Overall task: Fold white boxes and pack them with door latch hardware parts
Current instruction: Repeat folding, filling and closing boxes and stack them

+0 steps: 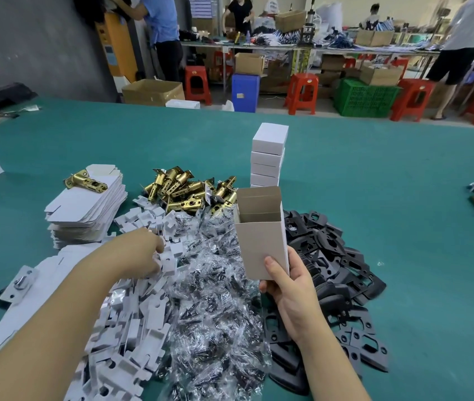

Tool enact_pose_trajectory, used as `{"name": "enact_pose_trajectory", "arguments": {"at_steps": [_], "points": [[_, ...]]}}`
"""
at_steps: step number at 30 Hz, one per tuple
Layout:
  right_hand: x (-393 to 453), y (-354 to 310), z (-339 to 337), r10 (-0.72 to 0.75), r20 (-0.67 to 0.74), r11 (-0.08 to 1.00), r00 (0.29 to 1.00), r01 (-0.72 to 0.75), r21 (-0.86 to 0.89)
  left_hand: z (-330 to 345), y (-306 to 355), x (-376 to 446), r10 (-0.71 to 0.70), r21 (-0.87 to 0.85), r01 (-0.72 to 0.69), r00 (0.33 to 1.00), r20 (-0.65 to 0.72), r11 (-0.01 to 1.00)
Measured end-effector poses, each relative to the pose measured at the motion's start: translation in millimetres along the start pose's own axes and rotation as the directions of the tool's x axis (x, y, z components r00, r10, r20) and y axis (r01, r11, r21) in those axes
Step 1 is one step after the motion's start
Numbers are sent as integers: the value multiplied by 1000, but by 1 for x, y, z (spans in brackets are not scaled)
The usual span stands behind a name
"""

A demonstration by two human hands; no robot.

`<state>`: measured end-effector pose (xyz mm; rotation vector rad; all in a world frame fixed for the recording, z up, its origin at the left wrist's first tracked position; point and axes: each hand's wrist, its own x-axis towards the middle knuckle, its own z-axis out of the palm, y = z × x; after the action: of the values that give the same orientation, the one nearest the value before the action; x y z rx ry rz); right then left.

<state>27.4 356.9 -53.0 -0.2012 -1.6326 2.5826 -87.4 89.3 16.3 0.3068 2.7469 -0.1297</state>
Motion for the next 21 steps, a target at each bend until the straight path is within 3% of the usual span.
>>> {"name": "enact_pose_trajectory", "arguments": {"at_steps": [3, 9, 12, 15, 18, 21], "points": [[0, 1, 0, -5, 10, 1000, 1000, 5, -1, 4, -3, -2, 12, 72, -16, 998, 56, 997], [1, 3, -1, 1, 12, 1000, 1000, 0, -16, 6, 0, -2, 25, 96, -25, 1000, -2, 995], [2, 4, -2, 2, 2, 1000, 1000, -2, -13, 3, -2, -3, 32, 7, -32, 996, -82, 999], [3, 4, -2, 3, 9, 1000, 1000, -3, -18, -3, 2, -5, 43, -209, -98, 966, -254, 973], [3, 5, -2, 3, 7, 1000, 1000, -3, -14, -12, 15, -14, 52, -530, -259, 926, -374, 807], [3, 5, -2, 5, 10, 1000, 1000, -4, -24, -20, 34, -27, 128, -693, -437, 883, -451, 573]]}}
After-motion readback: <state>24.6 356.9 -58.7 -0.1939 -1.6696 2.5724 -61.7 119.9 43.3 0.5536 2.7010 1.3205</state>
